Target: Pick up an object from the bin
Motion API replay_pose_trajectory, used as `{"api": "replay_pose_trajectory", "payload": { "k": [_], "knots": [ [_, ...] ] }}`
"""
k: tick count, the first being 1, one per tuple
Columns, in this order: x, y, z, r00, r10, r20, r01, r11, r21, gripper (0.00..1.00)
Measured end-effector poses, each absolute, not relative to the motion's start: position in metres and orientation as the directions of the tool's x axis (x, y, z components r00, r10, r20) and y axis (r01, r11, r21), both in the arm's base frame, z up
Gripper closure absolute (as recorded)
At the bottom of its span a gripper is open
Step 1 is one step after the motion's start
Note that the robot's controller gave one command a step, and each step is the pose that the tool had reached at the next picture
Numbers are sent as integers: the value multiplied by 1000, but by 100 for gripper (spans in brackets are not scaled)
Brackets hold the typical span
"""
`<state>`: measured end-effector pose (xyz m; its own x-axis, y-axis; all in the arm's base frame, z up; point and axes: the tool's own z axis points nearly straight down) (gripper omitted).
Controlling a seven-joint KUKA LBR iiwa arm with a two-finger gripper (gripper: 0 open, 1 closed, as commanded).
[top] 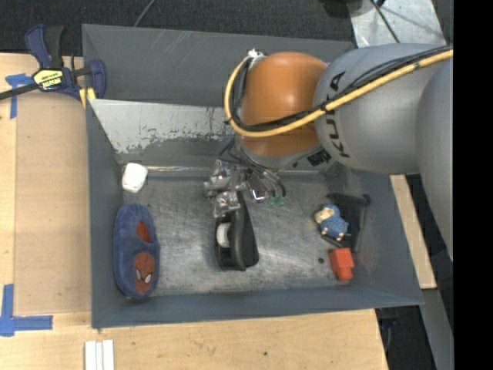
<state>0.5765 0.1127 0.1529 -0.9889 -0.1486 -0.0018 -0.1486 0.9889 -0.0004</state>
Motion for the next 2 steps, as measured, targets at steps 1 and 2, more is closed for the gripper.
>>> {"api": "replay_pose_trajectory", "payload": {
  "k": [1, 2],
  "knots": [
    [580, 46, 123, -1000, -10, 2, -10, 1000, 0, 100],
    [583, 49, 236, -937, -349, -5, -349, 937, -1, 100]
  ]
}}
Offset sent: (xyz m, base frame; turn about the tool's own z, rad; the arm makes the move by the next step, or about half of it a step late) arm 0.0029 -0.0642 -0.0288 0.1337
